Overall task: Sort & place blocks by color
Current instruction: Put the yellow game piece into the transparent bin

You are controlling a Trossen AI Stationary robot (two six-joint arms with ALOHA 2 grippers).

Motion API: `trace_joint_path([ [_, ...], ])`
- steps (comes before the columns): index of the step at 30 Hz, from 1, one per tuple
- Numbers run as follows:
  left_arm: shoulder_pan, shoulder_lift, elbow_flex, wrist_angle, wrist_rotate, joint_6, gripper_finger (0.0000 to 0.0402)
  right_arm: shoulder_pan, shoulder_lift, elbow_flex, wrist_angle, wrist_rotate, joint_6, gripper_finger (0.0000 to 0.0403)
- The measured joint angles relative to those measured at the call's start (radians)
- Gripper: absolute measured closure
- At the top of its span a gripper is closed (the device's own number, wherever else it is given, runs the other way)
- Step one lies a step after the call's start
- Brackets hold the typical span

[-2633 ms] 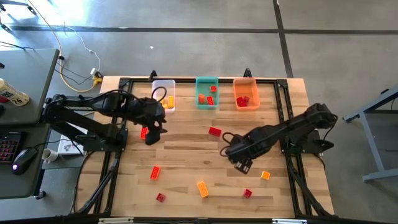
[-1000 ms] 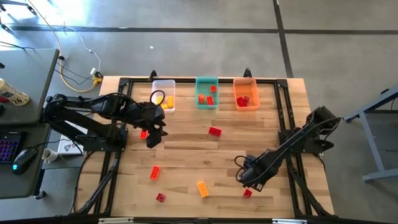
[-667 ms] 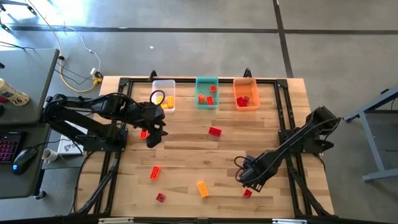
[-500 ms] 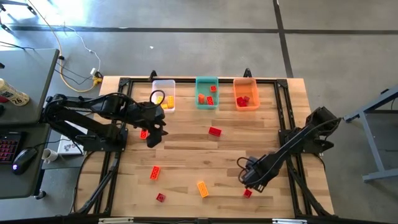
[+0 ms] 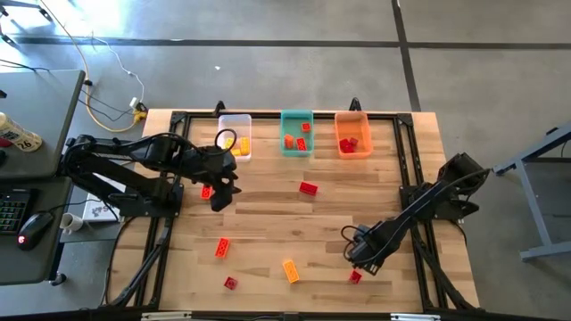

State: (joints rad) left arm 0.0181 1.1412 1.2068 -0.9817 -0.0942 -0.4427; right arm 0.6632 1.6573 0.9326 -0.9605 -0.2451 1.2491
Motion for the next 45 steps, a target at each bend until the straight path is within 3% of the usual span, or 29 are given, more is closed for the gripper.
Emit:
trace_joint_path([
  [9,0.0,0.0,0.0,0.0,-0.007,0.0,0.0199,0.0,0.001,-0.047,0.045,-0.029,0.011,0.018],
  [21,0.0,0.0,0.0,0.0,-0.026,0.0,0.0199,-0.035,0.001,-0.045,0.045,-0.072,0.011,0.0321],
  [30,0.0,0.0,0.0,0.0,-0.026,0.023,0.0199,-0.072,0.001,0.058,0.047,-0.03,0.003,0.0322],
  [45,0.001,0.0,0.0,0.0,-0.025,0.074,0.0199,-0.22,0.0,0.268,0.046,0.172,-0.057,0.0322],
])
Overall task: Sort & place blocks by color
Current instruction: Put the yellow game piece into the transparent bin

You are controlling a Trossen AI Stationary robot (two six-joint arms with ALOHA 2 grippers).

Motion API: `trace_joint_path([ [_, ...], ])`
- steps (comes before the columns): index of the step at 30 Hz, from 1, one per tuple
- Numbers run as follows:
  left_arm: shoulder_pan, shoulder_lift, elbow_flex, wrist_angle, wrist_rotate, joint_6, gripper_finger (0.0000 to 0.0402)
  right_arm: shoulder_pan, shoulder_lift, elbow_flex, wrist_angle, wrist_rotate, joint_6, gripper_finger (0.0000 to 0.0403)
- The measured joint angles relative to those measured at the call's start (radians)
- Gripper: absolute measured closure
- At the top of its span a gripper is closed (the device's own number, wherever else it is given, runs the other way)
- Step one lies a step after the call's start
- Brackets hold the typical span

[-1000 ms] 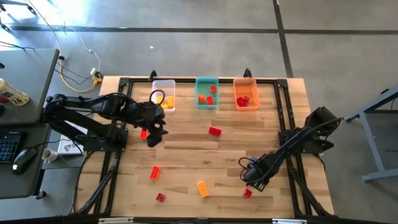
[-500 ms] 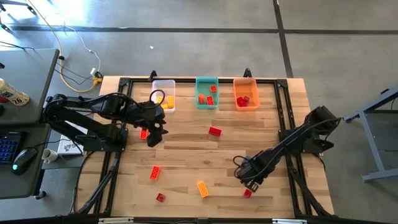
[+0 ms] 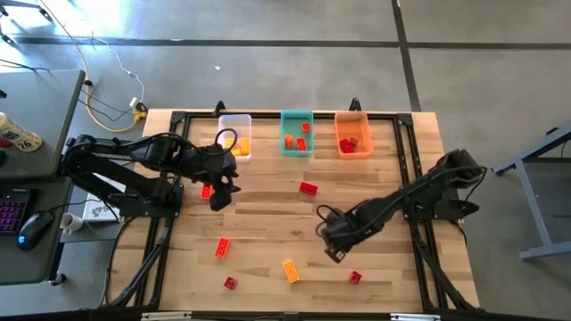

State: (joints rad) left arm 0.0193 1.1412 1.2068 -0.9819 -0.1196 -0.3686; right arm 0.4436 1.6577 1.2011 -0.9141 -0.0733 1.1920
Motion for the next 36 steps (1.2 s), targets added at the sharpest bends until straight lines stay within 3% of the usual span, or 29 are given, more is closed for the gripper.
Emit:
trace_joint_path([
  [12,0.0,0.0,0.0,0.058,-0.03,0.215,0.0199,-0.149,0.0,0.126,0.124,0.098,-0.152,0.0322],
  [36,0.0,0.0,0.0,0.25,-0.107,0.489,0.0199,-0.37,0.0,0.257,0.505,0.081,-0.403,0.0322],
])
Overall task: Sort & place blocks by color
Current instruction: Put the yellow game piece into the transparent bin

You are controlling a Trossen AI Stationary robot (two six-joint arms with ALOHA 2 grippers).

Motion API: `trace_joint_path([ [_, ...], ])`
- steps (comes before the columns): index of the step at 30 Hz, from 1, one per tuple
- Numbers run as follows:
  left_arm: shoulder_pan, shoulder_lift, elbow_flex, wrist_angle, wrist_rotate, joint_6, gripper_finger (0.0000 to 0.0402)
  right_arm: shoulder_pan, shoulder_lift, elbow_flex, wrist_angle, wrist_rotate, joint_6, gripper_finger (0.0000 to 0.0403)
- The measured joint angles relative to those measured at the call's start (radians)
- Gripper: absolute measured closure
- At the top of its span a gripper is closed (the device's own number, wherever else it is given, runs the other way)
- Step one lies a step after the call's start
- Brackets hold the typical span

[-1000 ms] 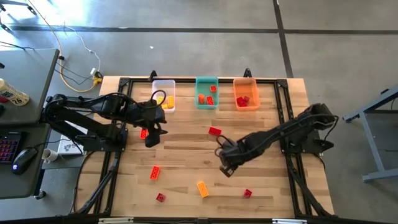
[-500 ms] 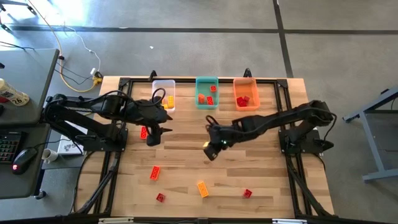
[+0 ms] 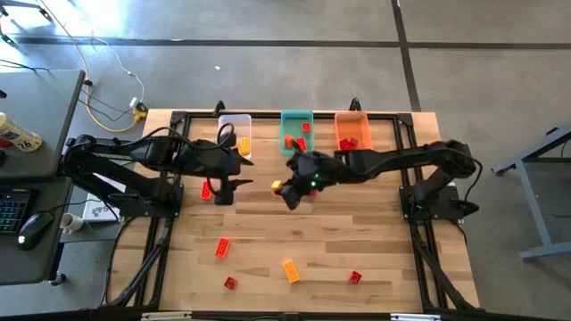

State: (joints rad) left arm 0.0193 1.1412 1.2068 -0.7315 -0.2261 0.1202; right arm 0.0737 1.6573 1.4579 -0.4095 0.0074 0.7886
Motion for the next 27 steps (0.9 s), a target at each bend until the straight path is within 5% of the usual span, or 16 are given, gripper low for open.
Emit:
trace_joint_path([
  [27,0.001,0.172,0.0,0.173,-0.31,0.183,0.0199,-0.159,0.0,0.083,0.052,-0.099,-0.089,0.0317],
])
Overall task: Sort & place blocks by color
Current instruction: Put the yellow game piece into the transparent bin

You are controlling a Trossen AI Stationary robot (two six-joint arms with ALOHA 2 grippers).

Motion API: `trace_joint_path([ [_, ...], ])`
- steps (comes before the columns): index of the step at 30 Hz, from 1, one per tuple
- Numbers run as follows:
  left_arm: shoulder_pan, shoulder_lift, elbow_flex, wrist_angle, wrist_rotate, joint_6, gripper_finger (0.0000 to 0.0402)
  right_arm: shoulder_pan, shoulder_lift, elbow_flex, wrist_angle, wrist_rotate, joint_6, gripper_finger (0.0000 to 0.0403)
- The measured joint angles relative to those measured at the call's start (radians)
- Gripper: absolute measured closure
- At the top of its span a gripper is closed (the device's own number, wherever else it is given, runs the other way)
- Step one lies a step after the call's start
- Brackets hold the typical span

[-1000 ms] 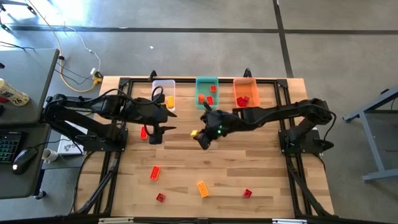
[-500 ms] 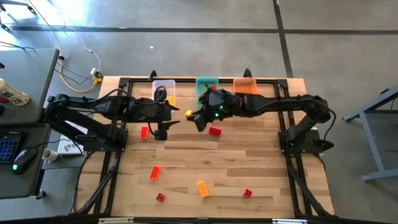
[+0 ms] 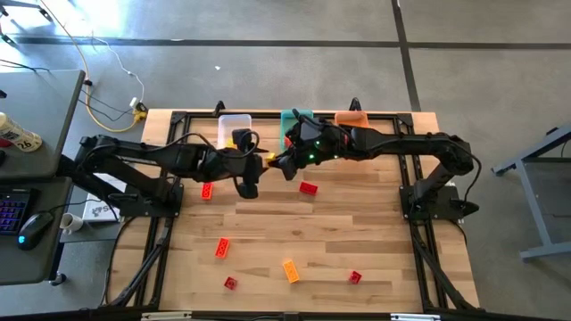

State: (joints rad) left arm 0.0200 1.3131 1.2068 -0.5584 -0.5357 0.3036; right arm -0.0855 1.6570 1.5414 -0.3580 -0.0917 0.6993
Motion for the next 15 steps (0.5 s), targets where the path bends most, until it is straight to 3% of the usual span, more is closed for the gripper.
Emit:
trace_joint_path([
  [15,0.0,0.024,0.0,0.127,0.032,0.049,0.0199,-0.013,0.0,0.0,-0.045,0.003,-0.009,0.0318],
])
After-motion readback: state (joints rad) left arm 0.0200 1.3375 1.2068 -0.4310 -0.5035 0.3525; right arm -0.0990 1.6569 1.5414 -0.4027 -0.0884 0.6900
